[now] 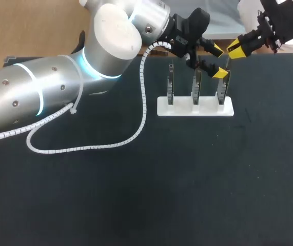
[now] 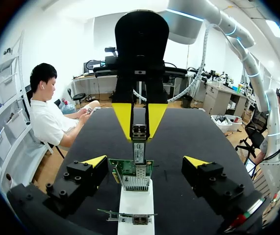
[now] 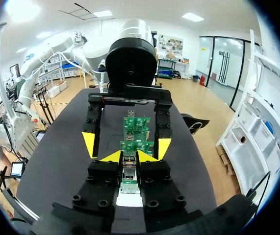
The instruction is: Pick up the optical module with the left hand, and insert it into the network port with the right hand.
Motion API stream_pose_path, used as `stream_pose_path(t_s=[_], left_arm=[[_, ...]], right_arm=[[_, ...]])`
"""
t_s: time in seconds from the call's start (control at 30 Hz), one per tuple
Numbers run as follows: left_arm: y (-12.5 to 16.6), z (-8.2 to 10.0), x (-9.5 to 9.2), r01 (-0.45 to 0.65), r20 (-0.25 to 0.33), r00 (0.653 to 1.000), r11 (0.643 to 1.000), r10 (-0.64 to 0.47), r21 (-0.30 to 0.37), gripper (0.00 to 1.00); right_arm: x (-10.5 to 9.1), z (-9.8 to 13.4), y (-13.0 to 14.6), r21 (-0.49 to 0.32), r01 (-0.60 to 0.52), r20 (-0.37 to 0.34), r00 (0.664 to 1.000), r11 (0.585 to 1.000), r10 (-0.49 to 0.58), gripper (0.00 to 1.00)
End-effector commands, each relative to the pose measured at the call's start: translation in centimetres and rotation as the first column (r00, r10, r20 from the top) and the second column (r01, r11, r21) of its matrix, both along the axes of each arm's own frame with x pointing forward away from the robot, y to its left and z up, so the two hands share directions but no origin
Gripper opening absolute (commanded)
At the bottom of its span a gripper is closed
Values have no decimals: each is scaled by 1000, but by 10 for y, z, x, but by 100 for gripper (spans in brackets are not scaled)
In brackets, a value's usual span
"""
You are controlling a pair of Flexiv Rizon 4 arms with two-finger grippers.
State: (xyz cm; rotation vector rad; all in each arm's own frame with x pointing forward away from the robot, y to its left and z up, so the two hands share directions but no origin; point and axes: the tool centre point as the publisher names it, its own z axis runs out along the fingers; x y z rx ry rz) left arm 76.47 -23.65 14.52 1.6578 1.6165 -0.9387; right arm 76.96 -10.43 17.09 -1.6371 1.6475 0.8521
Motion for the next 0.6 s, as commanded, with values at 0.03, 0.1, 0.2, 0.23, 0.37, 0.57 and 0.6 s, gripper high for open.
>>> stream_pose_path(t_s=[0.03, 0.1, 0.2, 0.23, 0.37, 0.57, 0.6], left_arm=[[-1, 0, 2, 4, -2, 1000, 1000, -4, 4, 100], [-1, 0, 2, 4, -2, 1000, 1000, -4, 4, 100], [-1, 0, 2, 4, -2, 1000, 1000, -4, 4, 100], [-1, 0, 2, 4, -2, 1000, 1000, -4, 4, 100], [-1, 0, 2, 4, -2, 1000, 1000, -4, 4, 100], [-1, 0, 2, 4, -2, 1000, 1000, -4, 4, 100], [-1, 0, 2, 4, -2, 1000, 1000, -4, 4, 100]], right_arm=[[-1, -1, 0, 1, 3, 3, 1000, 1000, -3, 0], [-1, -1, 0, 2, 2, 1, 1000, 1000, -2, 0], [0, -1, 1, 2, -1, 0, 1000, 1000, 1, 0], [0, -2, 1, 1, -1, -1, 1000, 1000, 1, 0], [0, -3, 1, 2, -5, -8, 1000, 1000, 5, 0], [-2, -3, 1, 1, -9, -11, 1000, 1000, 9, 0], [-2, -2, 1, 1, -9, -10, 1000, 1000, 9, 0]])
